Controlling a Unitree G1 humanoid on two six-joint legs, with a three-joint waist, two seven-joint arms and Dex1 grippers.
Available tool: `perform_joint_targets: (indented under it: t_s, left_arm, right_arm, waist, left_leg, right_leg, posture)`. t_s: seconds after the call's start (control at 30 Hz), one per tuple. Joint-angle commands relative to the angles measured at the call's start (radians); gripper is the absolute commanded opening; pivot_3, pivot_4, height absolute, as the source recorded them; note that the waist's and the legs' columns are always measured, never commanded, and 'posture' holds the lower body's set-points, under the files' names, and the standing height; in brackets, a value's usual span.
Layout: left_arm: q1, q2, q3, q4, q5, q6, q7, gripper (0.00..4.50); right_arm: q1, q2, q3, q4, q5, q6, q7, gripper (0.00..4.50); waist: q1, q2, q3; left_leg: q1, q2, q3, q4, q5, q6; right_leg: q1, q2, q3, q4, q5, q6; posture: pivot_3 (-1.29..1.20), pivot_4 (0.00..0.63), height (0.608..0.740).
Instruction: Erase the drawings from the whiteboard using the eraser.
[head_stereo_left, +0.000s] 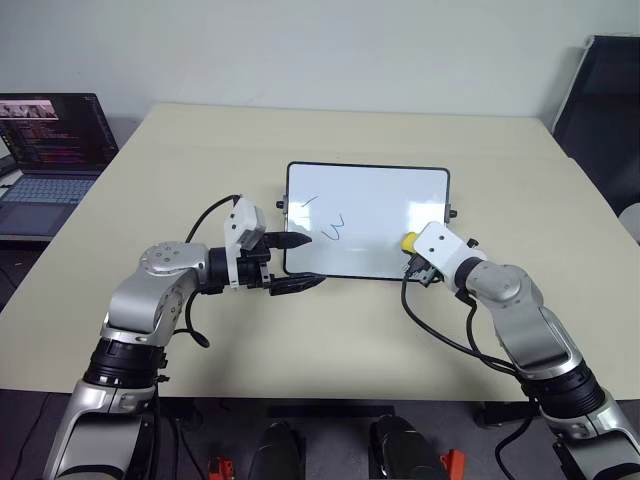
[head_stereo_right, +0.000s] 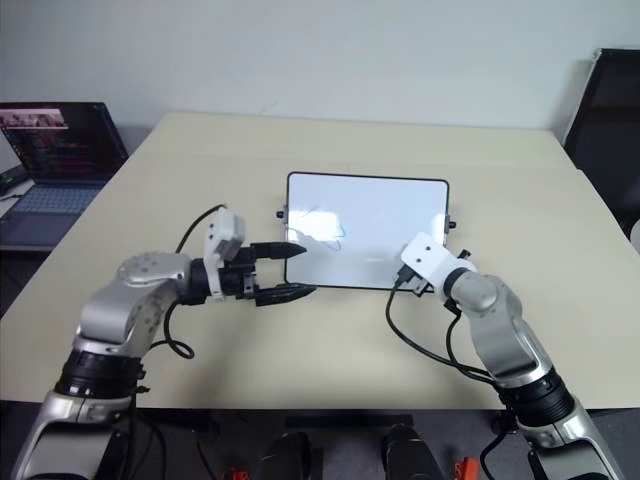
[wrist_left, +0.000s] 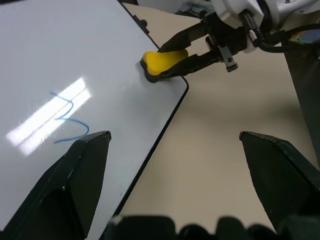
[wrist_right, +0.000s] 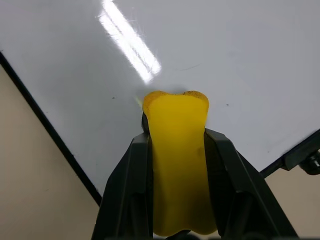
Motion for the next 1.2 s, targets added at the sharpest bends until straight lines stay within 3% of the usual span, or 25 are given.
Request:
perform_joint_targets:
  t_s: [0.03,0.27,0.67,1.0,1.2]
  left_arm:
    - [0.032,0.022,0.051,-0.060,-0.025,0.007,0.014,4.50]
    - [0.098,0.015,0.139,-0.094,-0.025,-0.006,0.101,4.50]
    - [0.267,-0.073,0.276,-0.285,-0.041,0.045,0.406,4.50]
    - [0.308,-0.084,0.304,-0.338,-0.057,0.059,0.496,4.50]
    - [0.332,-0.070,0.327,-0.311,-0.049,0.027,0.488,4.50]
  right_arm:
    - [0.020,-0.002,0.039,-0.013,0.006,-0.004,0.029,1.07]
    - [0.029,0.057,-0.046,-0.065,0.041,-0.086,-0.029,1.07]
    - [0.276,0.152,-0.256,-0.282,0.354,-0.115,0.019,1.07]
    - [0.315,0.137,-0.221,-0.234,0.371,-0.225,0.016,1.05]
    - [0.264,0.129,-0.154,-0.188,0.334,-0.244,0.012,1.05]
  waist:
    - [-0.003,0.000,0.000]
    - [-0.007,0.000,0.001]
    - [-0.002,-0.001,0.001]
    - [-0.005,-0.001,0.001]
    - [-0.006,-0.001,0.001]
  left_leg:
    - [0.000,0.000,0.000,-0.001,0.000,0.000]
    - [0.000,0.000,0.000,-0.001,0.000,0.000]
    - [-0.001,0.000,-0.001,-0.009,-0.001,-0.001]
    - [0.001,-0.001,0.000,-0.007,0.000,-0.001]
    - [0.000,-0.001,0.000,-0.008,0.000,-0.001]
  right_leg:
    - [0.000,0.000,0.000,0.000,0.000,0.000]
    - [-0.001,0.000,0.000,0.000,0.000,0.000]
    - [-0.002,0.000,-0.001,-0.001,-0.004,0.001]
    - [-0.001,-0.001,-0.001,-0.001,-0.003,-0.001]
    - [-0.001,-0.001,-0.001,-0.001,-0.003,-0.001]
  posture:
    - [0.00,0.150,0.740]
    - [0.00,0.150,0.740]
    - [0.00,0.150,0.740]
    - [0.00,0.150,0.740]
    - [0.00,0.150,0.740]
